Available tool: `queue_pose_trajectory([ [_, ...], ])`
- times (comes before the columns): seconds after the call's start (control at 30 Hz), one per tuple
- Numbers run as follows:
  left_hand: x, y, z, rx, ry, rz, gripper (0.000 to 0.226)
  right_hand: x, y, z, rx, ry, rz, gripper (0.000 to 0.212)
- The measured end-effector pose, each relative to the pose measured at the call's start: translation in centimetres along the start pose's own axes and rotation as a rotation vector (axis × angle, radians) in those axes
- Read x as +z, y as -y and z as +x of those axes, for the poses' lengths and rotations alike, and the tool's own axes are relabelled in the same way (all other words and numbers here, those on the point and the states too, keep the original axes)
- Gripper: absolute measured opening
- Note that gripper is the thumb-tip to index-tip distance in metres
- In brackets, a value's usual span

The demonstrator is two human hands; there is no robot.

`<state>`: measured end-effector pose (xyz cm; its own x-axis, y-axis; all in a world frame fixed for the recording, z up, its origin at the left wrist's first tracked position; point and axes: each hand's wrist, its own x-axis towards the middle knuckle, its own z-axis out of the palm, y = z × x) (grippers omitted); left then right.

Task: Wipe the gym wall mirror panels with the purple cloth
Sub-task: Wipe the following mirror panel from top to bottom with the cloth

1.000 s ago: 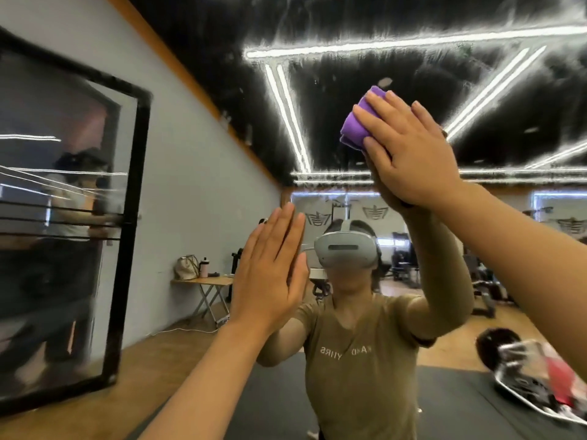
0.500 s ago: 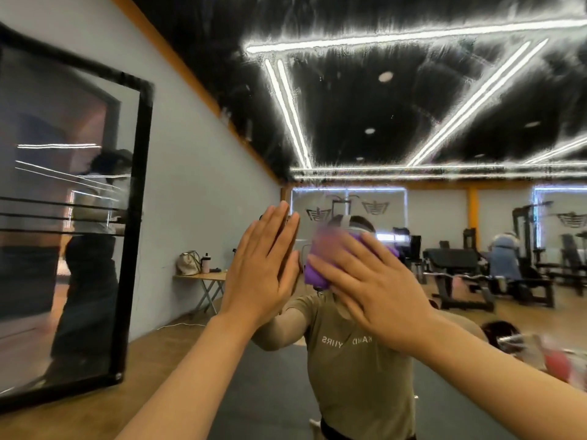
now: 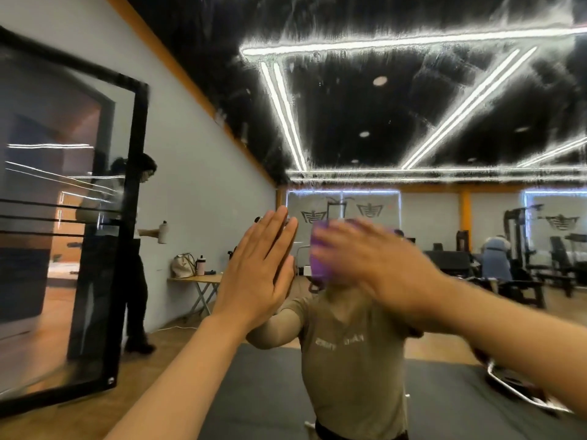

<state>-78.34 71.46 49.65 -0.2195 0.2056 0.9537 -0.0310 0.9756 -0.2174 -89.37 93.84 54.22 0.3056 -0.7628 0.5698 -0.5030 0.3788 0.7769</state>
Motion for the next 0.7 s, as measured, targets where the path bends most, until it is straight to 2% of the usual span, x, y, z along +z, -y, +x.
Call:
queue_pose_trajectory([
  [0.17,0.1,0.7,-0.4,0.031,-0.029,0.032,0.056,-3.2,-8.8,8.5,0.39,-0.105,0.057,0.058],
  [0.3,0.3,1.0,-0.8,0.005,-0.06,0.048,0.057,-3.4,-8.8,10.6,0.531,-0.174,0.083,0.058],
  [0.43,0.6,0.8,-1.0,-0.035,-0.105,0.033,0.06,-1.1,-3.4,6.8,0.377,-0.169,0.044,0.054],
  [0.6,0.3,1.5,-1.4,-0.121,-0.138,0.043,0.061,2.0,5.7,-1.5,0.086,0.01,-0.012,0.059],
  [0.7,-0.1,2.0,-1.8,-0.122,-0.146,0.049,0.061,2.6,8.4,-3.8,-0.049,0.085,-0.018,0.06],
])
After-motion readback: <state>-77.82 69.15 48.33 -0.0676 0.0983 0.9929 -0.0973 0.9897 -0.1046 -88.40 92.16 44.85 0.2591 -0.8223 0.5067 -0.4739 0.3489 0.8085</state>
